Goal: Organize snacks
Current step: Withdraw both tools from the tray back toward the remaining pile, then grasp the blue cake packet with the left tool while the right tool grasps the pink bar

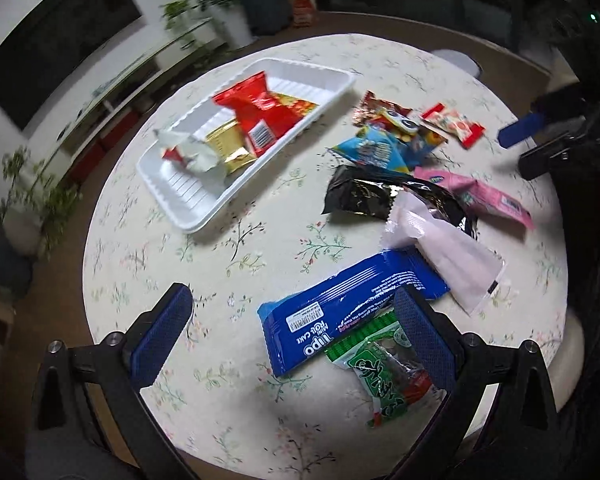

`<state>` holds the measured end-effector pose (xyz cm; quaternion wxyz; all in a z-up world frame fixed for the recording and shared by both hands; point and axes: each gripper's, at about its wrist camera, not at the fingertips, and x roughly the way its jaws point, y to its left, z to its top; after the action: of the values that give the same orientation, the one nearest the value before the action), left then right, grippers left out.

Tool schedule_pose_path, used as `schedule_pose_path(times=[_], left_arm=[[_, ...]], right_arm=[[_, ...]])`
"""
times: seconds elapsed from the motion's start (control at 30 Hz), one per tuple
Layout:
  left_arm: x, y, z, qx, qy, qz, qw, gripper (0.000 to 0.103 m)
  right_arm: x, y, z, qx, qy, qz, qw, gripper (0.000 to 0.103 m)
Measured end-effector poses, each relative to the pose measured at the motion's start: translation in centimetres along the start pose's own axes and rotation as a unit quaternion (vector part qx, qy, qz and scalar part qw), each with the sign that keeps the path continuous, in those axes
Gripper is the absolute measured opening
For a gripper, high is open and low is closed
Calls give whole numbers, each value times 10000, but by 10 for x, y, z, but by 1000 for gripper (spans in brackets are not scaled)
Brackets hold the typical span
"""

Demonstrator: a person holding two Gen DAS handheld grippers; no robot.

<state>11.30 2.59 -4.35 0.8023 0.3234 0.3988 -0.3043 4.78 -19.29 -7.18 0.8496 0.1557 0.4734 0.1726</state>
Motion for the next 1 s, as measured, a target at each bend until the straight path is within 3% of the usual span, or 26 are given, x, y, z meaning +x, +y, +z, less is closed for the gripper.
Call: schedule_pose_path(times=[0.17, 0.3, 0.4, 0.5, 0.63, 0.7, 0.93, 1.0], left_arm=[[10, -6, 9, 957, 136, -215, 9951, 100], [23, -6, 17, 1318, 302, -450, 9898, 85], [33, -10, 20, 1596, 531, -799, 9825, 82], [41, -16, 19, 1906, 711, -909, 9749, 82], [58, -14, 22, 1888, 1019, -1144, 9700, 82], [67, -12, 22, 1849, 1203, -1261, 9672, 66], [81, -7, 25, 1794, 1390, -1430, 9633, 55], [82, -6, 25, 1767, 1414, -1513, 9622, 47]], right_arm=[[14, 13, -2, -306, 180, -139, 9993, 62], [22, 17, -3, -459, 336, -263, 9980, 61], [30, 17, -4, -481, 512, -323, 9970, 61], [34, 14, -5, -467, 609, -316, 9966, 61], [41, 12, -4, -469, 705, -351, 9958, 60], [44, 13, -4, -493, 762, -353, 9952, 59], [50, 14, 0, -531, 825, -376, 9945, 57], [51, 14, 2, -520, 836, -391, 9944, 55]])
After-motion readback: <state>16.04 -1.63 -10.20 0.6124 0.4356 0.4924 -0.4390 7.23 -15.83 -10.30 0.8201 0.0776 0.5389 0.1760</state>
